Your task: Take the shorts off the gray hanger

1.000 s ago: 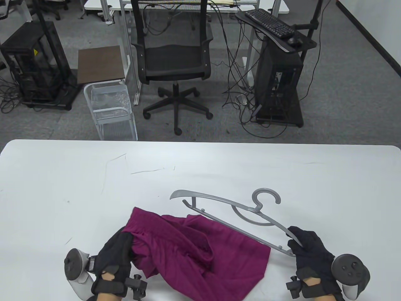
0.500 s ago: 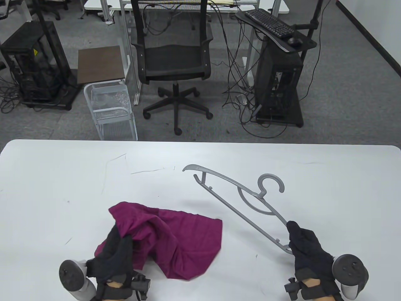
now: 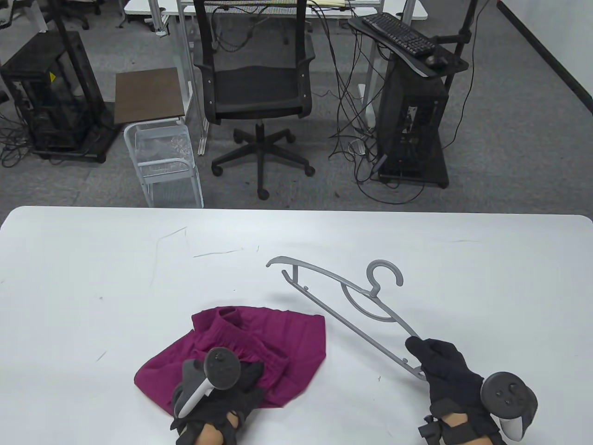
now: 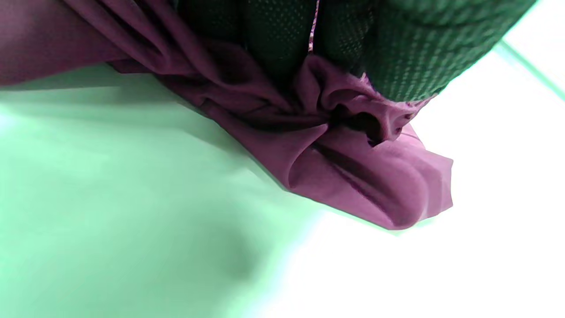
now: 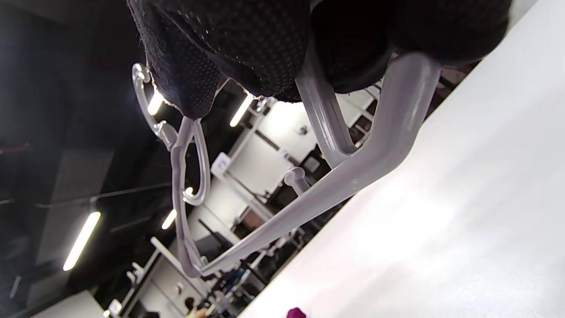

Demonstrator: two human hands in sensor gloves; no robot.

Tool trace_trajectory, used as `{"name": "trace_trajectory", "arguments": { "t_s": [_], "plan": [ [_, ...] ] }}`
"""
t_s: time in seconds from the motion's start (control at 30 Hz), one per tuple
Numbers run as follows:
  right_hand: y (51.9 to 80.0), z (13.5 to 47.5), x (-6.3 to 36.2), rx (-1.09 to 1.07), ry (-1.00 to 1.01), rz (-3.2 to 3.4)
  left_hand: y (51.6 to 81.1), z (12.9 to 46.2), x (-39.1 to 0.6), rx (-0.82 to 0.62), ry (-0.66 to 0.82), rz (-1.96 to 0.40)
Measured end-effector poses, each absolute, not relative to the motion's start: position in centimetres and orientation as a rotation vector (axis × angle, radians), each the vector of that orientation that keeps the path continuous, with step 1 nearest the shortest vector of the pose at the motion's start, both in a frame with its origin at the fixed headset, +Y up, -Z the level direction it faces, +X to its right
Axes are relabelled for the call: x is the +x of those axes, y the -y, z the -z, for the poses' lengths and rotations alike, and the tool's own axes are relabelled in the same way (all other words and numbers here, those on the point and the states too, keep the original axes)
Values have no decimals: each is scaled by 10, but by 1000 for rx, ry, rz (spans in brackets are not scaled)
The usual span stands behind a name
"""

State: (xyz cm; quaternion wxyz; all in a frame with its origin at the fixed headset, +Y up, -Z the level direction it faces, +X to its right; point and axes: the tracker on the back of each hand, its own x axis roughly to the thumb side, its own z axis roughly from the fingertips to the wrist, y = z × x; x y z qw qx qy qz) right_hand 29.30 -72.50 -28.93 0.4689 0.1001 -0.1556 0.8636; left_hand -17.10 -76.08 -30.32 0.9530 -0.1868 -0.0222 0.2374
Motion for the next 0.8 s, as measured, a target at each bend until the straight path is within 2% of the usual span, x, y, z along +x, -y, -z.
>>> {"name": "trace_trajectory", "arguments": {
  "t_s": [0.2, 0.4, 0.53, 0.6, 0.8],
  "plan": [
    [726, 289, 291, 259, 341, -2120, 758, 303, -179, -380, 67, -563],
    [726, 290, 283, 334, 269, -2114, 731, 293, -196, -62, 84, -821],
    [729, 289, 291, 136, 298, -2113, 715, 281, -211, 107, 95, -1023],
    [736, 291, 298, 20, 230, -2102, 711, 278, -216, 147, 84, -1061],
    [761, 299, 308, -177, 18, -2094, 718, 281, -223, 117, 50, -1082]
  ]
}}
